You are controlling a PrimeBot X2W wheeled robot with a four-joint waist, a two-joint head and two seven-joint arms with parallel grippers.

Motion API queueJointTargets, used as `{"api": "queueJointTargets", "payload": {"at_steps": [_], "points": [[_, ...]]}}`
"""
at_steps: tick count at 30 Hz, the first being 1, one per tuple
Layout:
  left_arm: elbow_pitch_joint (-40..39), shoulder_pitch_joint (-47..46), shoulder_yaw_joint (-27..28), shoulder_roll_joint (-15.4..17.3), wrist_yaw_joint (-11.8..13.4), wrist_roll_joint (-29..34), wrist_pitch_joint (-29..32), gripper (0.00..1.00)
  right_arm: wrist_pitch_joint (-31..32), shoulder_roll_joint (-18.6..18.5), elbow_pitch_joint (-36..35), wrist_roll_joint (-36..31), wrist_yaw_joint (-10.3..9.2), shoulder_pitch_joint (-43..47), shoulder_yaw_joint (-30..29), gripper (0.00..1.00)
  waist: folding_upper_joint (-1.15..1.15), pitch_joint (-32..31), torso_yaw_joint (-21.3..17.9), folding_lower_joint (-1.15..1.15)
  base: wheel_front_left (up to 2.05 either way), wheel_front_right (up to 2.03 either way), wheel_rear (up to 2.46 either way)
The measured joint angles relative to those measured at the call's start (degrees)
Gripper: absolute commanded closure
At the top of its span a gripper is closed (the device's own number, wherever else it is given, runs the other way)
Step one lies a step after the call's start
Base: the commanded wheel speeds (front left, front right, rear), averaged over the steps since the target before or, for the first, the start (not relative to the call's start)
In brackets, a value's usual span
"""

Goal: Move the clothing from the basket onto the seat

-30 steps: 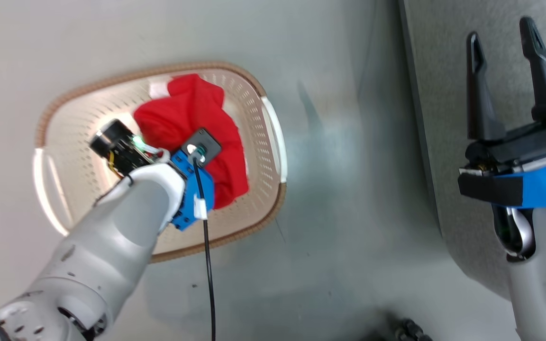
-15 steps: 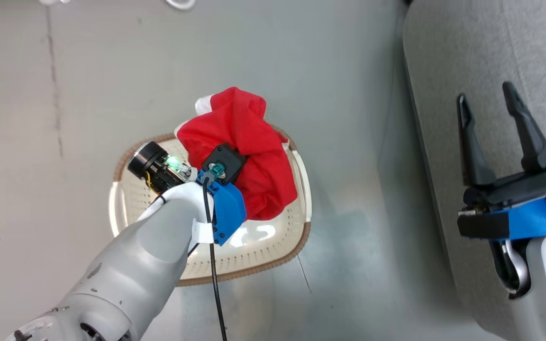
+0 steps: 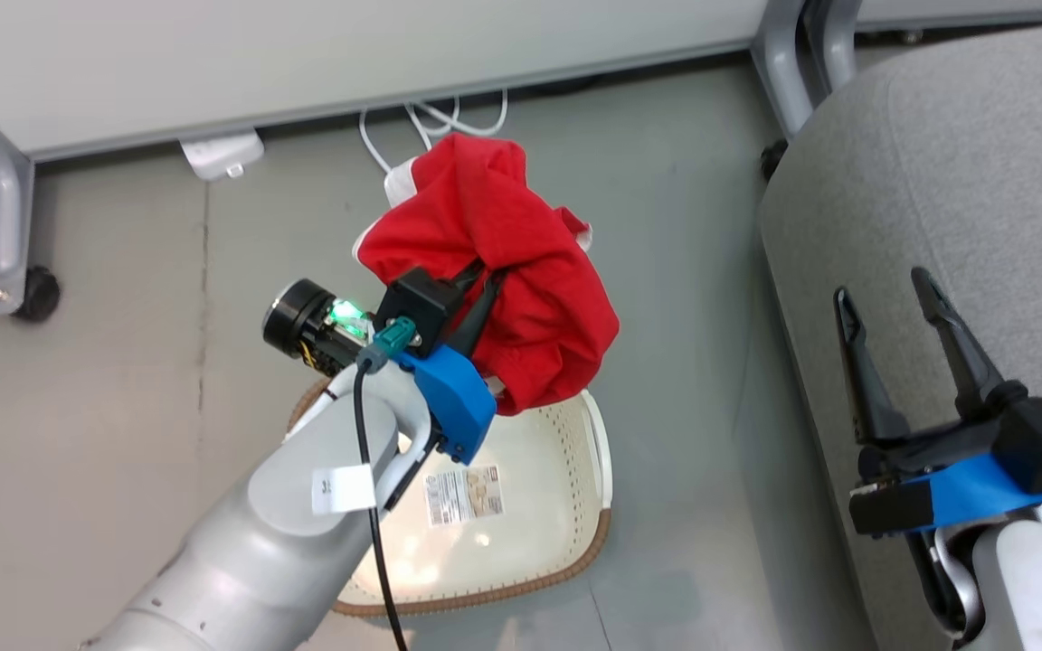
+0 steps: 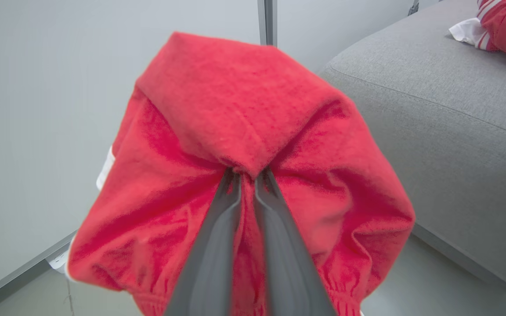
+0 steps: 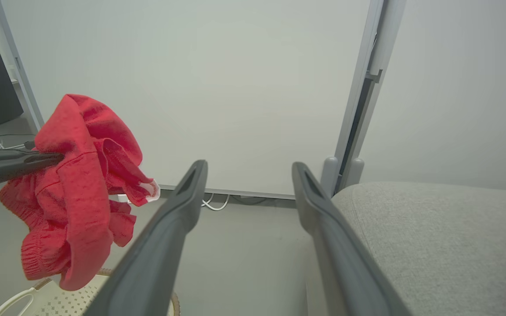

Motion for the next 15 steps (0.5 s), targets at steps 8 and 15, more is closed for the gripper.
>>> {"api": "queueJointTargets", "payload": {"at_steps": [8, 15], "points": [[-6.32, 5.20, 4.83, 0.32, 0.35, 3.45, 0.00, 1.00, 0.00, 0.76, 1.32, -0.37, 0.00, 3.81, 0.38, 0.00, 0.00, -6.24, 0.42, 0.00, 0.00, 0.00, 0.00], [-9.07, 8.35, 7.32, 0.22, -0.36, 5.46, 0.00, 1.00, 0.00, 1.47, 2.07, -0.42, 0.00, 6.75, 0.59, 0.00, 0.00, -11.09, 0.48, 0.00, 0.00, 0.00, 0.00]]}}
